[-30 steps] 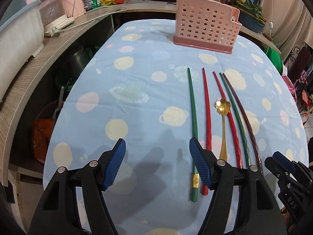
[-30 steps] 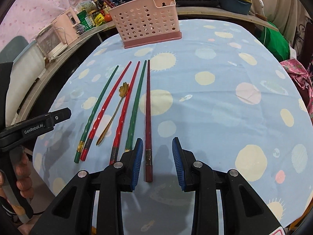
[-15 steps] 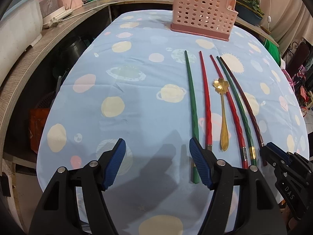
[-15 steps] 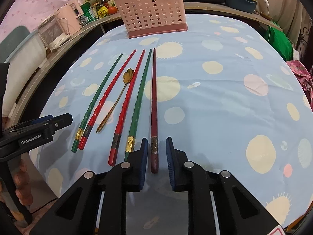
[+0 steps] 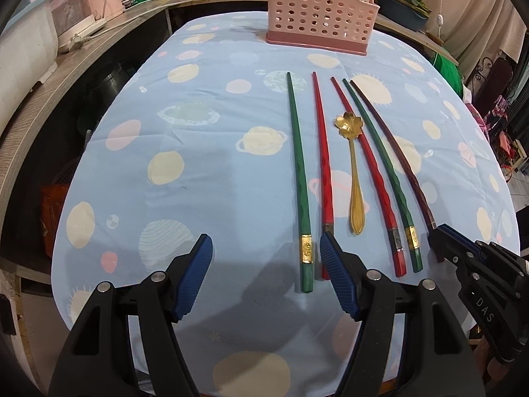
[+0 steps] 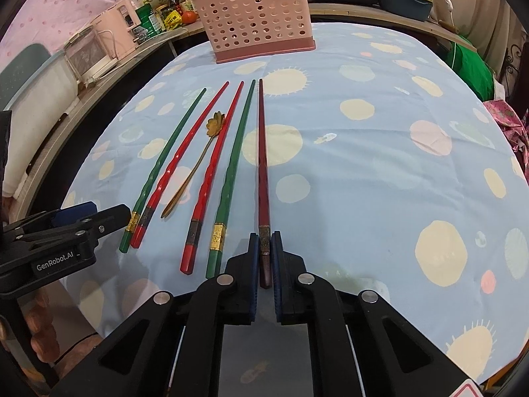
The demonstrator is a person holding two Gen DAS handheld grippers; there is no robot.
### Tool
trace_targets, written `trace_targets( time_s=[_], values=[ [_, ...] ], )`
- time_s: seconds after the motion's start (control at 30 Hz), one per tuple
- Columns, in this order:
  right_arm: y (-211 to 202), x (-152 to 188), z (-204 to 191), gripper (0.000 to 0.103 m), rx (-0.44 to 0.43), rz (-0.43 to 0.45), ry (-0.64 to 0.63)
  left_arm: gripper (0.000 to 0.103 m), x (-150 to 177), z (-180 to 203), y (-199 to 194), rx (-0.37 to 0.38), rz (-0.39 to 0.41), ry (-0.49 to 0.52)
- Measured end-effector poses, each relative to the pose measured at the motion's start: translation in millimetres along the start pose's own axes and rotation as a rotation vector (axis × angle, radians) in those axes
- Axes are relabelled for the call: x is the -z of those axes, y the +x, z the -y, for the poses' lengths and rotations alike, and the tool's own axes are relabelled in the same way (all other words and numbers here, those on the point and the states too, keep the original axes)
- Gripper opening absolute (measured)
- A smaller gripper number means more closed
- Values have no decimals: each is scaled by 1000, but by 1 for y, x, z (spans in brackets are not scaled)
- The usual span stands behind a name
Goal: Organize utensils
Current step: 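Lower the right tool onto the dark maroon chopstick and close it, then close the left tool on the green gold-banded chopstick while the right tool holds its chopstick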
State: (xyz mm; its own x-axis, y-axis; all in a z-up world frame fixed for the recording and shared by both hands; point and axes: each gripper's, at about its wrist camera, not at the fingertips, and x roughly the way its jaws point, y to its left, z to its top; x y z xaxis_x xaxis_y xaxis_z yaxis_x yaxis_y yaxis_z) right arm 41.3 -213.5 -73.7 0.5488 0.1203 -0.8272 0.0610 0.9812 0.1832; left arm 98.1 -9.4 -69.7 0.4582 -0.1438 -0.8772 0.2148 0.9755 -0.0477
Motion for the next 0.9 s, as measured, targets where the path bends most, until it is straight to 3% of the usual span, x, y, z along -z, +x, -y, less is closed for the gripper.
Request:
trace_targets(
  time_s=[0.6, 0.77, 0.9],
  values=[
    [0, 0, 0, 7, 1, 0, -2, 58, 5, -2, 10, -5, -21, -10],
    [0, 0, 0, 7, 1, -1, -2, 50, 6, 0, 9, -12, -19, 5],
    [0, 0, 0, 7, 2, -1, -3, 34, 5, 3, 8, -9, -17, 19]
  ],
)
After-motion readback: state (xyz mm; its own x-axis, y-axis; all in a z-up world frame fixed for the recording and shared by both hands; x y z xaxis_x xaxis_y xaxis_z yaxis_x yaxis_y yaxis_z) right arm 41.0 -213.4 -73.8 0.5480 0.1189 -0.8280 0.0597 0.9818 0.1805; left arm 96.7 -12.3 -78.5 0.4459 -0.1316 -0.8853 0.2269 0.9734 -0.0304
